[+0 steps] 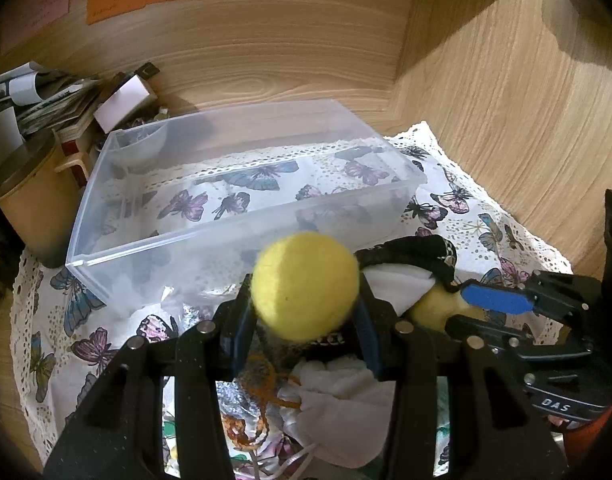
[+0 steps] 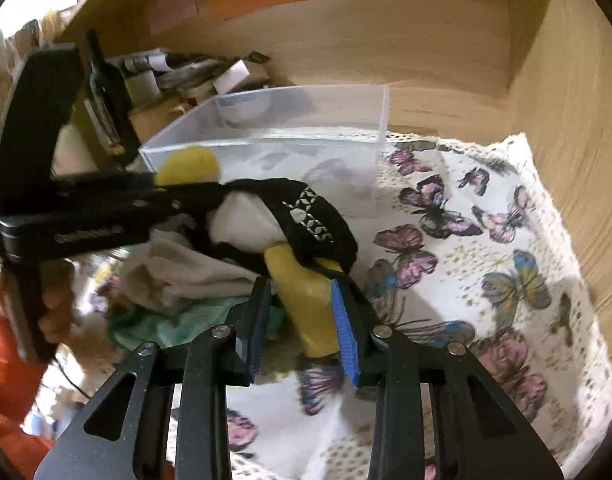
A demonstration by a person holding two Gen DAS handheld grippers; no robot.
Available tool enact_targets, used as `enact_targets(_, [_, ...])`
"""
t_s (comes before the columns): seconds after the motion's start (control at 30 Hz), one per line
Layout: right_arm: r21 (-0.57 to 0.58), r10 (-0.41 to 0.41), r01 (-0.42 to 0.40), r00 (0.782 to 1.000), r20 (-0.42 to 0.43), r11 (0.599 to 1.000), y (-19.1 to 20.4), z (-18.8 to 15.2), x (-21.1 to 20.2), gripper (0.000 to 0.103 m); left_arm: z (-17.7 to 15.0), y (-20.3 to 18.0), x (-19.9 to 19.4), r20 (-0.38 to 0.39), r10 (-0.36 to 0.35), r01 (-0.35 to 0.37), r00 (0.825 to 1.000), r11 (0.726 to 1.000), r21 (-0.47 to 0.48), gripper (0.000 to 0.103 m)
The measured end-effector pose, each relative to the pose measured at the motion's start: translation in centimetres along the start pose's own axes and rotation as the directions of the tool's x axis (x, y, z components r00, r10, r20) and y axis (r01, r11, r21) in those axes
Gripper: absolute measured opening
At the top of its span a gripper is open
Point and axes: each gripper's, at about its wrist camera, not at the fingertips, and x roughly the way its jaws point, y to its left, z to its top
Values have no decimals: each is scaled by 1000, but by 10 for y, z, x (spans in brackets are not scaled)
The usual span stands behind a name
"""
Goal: Organize soft objects
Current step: 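Lift the yellow ball with left while right lifts the sponge free of the black band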
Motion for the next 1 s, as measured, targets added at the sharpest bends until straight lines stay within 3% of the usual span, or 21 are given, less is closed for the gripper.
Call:
enact_targets(0.1, [-29, -31, 31, 1000, -4, 999, 1, 2, 1, 31, 0, -1, 1, 0, 1, -1, 1000, 1000, 5, 45])
enact_targets(0.17, [-32, -52, 52, 999, -10, 998, -1, 3, 3, 40, -1, 0, 2, -3, -1, 1, 1000, 1000, 4, 45])
enact_targets(0.4, [-25, -27, 26, 998, -54, 999, -4, -2, 14, 39, 0, 1, 5, -7, -4, 4, 1000, 1000, 3, 45])
enact_targets(0.5, [7, 21, -21, 999, -45, 1000, -6, -2, 9, 31, 0, 1, 6, -7, 3, -3, 1000, 1000, 5, 45])
enact_targets(0.67, [-9, 73, -73, 997, 6, 997, 1, 0, -18, 29, 0, 5, 9, -8, 7, -7, 1000, 1000, -5, 45])
enact_targets(1.0, [-1, 64, -65, 987, 147, 998, -3, 15, -81, 29, 2, 9, 10, 0, 18, -18, 1000, 1000, -8, 45])
